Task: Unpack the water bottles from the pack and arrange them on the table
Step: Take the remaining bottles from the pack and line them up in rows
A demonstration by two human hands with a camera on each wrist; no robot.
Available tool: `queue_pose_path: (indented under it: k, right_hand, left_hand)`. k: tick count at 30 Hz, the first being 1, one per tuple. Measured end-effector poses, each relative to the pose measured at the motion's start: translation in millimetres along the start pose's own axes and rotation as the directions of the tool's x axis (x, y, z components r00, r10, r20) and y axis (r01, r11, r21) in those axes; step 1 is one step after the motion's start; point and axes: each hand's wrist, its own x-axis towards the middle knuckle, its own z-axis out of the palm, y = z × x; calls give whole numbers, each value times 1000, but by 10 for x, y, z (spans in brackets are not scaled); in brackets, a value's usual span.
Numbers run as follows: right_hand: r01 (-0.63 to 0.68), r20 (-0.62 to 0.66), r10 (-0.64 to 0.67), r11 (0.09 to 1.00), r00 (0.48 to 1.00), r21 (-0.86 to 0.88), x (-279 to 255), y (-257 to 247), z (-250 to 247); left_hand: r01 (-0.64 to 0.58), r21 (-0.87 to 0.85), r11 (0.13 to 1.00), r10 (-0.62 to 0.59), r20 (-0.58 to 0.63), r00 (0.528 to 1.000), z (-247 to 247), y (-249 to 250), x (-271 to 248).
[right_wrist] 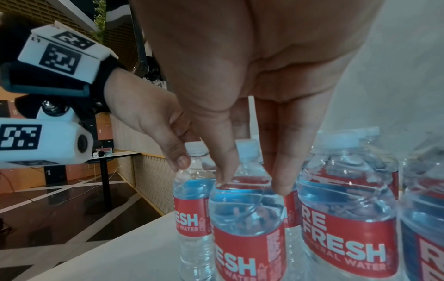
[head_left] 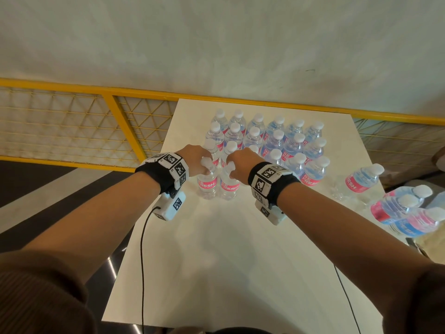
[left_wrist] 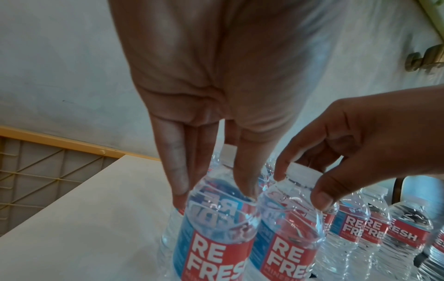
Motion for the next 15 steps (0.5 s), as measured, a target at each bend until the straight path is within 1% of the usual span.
queue_pose_path:
  k: [5,8,15]
  right_hand:
    - [-17,-15,18,1000,1000,7,-3,-31,8]
    - [-25,1,25,1000,1000,-4,4,-54,-1]
    - [-1,-7,1,1000,1000,-3,9,-47,-33]
  left_hand:
    - [2,-15,1000,-2,-27,1000,14,10,26]
    - [5,-31,999,-6,-39,999,21,14,36]
    - [24,-51,998,-27,-47,999,46,12,41]
